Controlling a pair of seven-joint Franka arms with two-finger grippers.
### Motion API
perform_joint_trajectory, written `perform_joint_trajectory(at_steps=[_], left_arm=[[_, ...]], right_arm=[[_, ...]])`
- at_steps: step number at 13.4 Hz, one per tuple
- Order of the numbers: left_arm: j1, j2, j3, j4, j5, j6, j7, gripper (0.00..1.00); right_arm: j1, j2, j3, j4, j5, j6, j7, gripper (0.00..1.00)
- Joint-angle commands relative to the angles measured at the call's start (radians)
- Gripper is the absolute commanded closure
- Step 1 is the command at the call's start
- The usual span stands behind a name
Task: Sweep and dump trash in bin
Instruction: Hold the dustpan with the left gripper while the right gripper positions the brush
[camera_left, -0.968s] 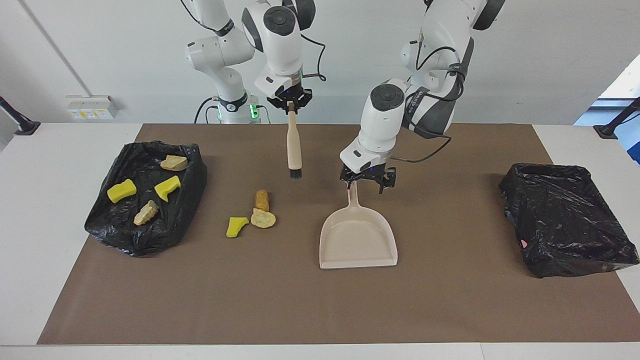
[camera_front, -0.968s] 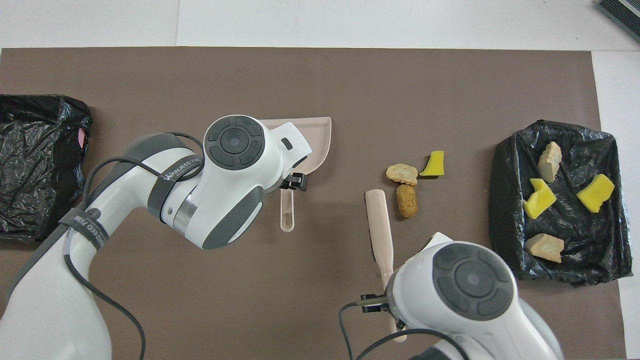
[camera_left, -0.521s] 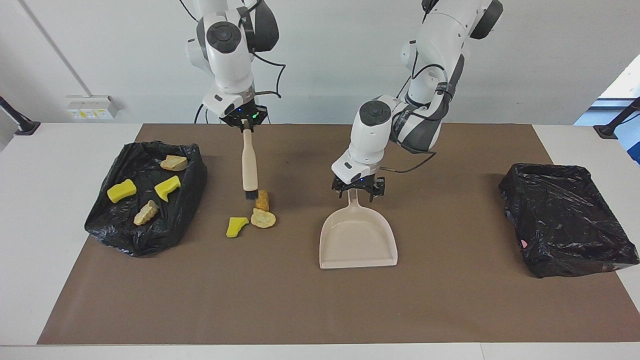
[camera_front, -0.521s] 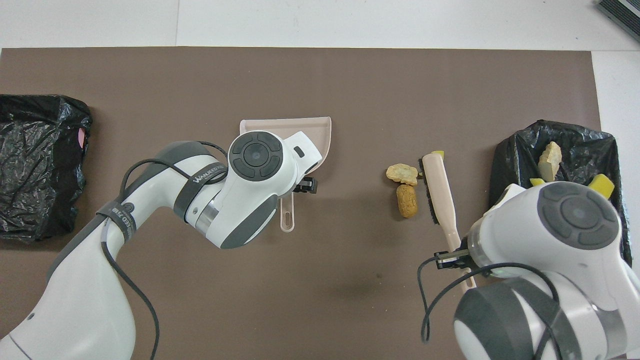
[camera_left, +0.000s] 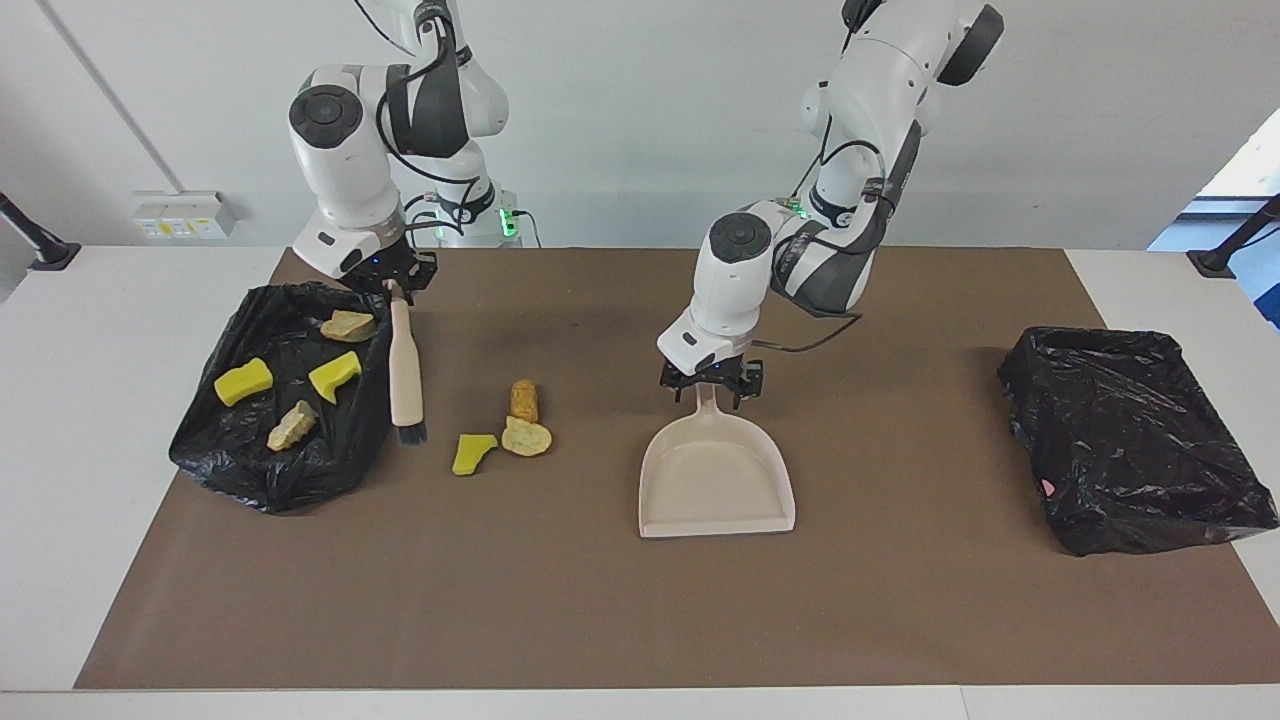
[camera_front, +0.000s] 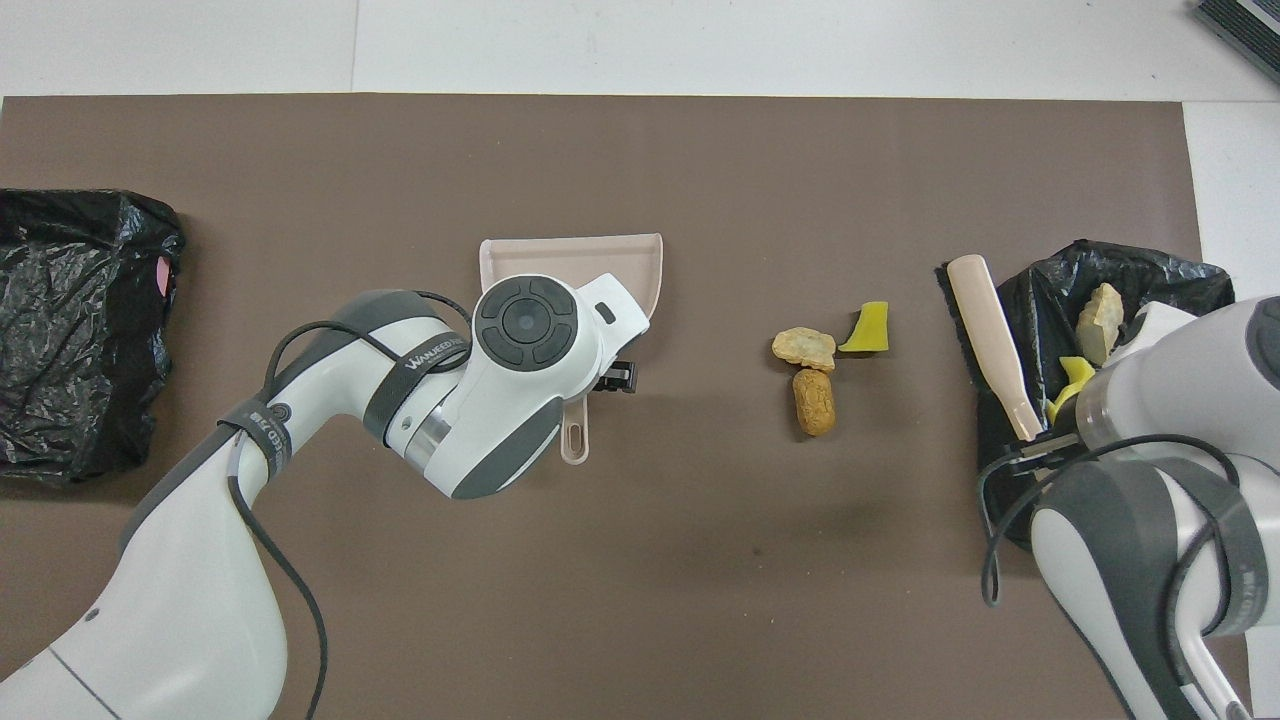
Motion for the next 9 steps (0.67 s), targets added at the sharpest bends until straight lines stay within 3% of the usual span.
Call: perform_joint_trajectory(at_steps=[1,5,9], left_arm=[[-0.002,-0.011,0.001,-0.027,0.027,0.026,-0.02,0.54],[0.004,-0.011,0.001,-0.005,0.1,0.015,-0.009,0.99],[0.01,-0.046,-0.001,-0.001,0.113,-0.04,0.062,1.0]], right_arm=[[-0.011,0.038,0.016,0.0,-0.044,0.062,-0.01,1.0],[0.001,0.104,0.021,0.009,-0.096,0.118,0.093,1.0],[0.063,0.135,0.025,0.035,-0.098,0.113,0.203,1.0]])
